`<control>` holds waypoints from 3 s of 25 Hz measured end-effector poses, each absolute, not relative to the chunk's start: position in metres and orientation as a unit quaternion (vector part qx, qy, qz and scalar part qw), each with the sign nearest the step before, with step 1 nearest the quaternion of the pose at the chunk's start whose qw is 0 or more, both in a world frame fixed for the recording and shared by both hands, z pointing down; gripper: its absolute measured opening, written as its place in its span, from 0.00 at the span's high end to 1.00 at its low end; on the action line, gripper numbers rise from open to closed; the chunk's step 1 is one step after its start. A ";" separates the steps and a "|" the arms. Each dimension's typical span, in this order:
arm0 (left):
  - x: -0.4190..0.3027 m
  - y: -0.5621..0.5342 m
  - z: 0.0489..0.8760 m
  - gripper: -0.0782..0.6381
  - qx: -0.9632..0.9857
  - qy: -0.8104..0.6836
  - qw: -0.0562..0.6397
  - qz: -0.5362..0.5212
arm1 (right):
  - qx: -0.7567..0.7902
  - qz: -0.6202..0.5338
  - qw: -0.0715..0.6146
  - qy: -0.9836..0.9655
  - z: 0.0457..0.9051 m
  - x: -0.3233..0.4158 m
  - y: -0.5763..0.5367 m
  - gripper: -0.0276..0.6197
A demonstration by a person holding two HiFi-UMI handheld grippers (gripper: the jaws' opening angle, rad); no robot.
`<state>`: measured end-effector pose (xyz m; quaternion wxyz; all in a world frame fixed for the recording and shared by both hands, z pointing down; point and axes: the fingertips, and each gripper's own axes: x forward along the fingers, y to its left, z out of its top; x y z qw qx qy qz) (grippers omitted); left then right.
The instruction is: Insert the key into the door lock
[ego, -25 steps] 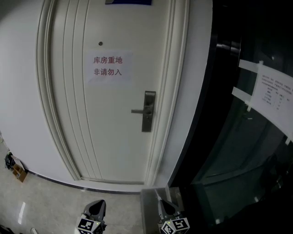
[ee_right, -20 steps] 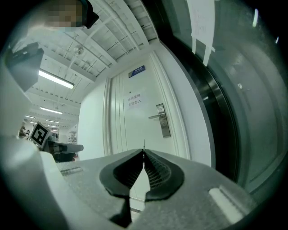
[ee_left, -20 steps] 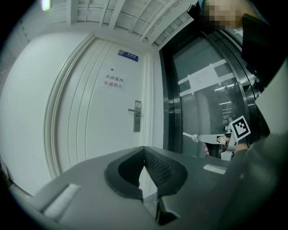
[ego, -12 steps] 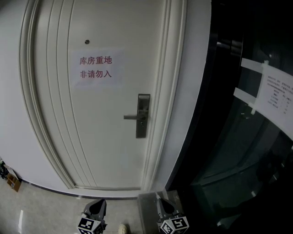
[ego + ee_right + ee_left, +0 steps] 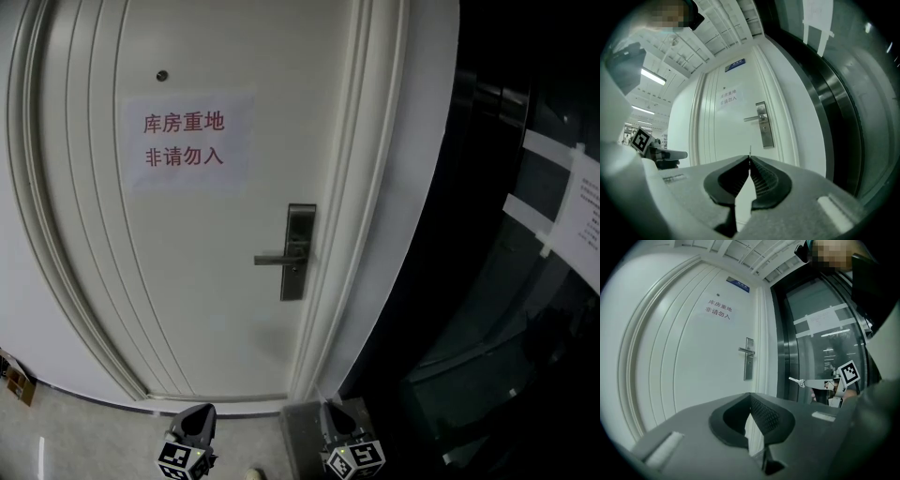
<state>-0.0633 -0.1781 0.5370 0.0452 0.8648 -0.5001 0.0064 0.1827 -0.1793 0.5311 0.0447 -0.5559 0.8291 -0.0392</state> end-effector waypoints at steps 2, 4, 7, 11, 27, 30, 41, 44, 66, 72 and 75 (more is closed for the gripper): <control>-0.067 -0.195 0.536 0.89 0.867 -0.495 0.047 0.005 | -0.562 -0.037 0.043 0.825 0.534 0.181 -0.196 0.94; -0.070 -0.212 0.536 0.89 0.870 -0.490 0.049 0.005 | -0.566 -0.035 0.040 0.823 0.534 0.178 -0.212 0.94; -0.078 -0.235 0.538 0.89 0.874 -0.483 0.051 0.006 | -0.573 -0.028 0.035 0.818 0.530 0.171 -0.233 0.94; -0.088 -0.262 0.537 0.89 0.879 -0.474 0.052 0.005 | -0.585 -0.007 0.023 0.811 0.528 0.166 -0.260 0.94; -0.104 -0.294 0.545 0.89 0.889 -0.456 0.051 -0.001 | -0.598 0.120 -0.030 0.792 0.466 0.153 -0.333 0.94; -0.106 -0.292 0.544 0.89 0.888 -0.457 0.054 0.001 | -0.598 0.138 -0.043 0.788 0.458 0.154 -0.342 0.94; -0.114 -0.303 0.547 0.89 0.879 -0.473 0.055 -0.002 | -0.592 0.219 -0.112 0.768 0.438 0.149 -0.387 0.94; -0.116 -0.308 0.549 0.89 0.878 -0.476 0.057 -0.001 | -0.589 0.241 -0.135 0.759 0.438 0.146 -0.401 0.94; -0.117 -0.346 0.560 0.89 0.870 -0.487 0.080 -0.006 | -0.589 0.314 -0.247 0.703 0.451 0.156 -0.462 0.94; -0.115 -0.349 0.562 0.89 0.869 -0.487 0.084 -0.006 | -0.582 0.326 -0.258 0.699 0.452 0.154 -0.465 0.94; -0.115 -0.350 0.564 0.89 0.869 -0.487 0.084 -0.005 | -0.583 0.329 -0.262 0.695 0.455 0.157 -0.466 0.94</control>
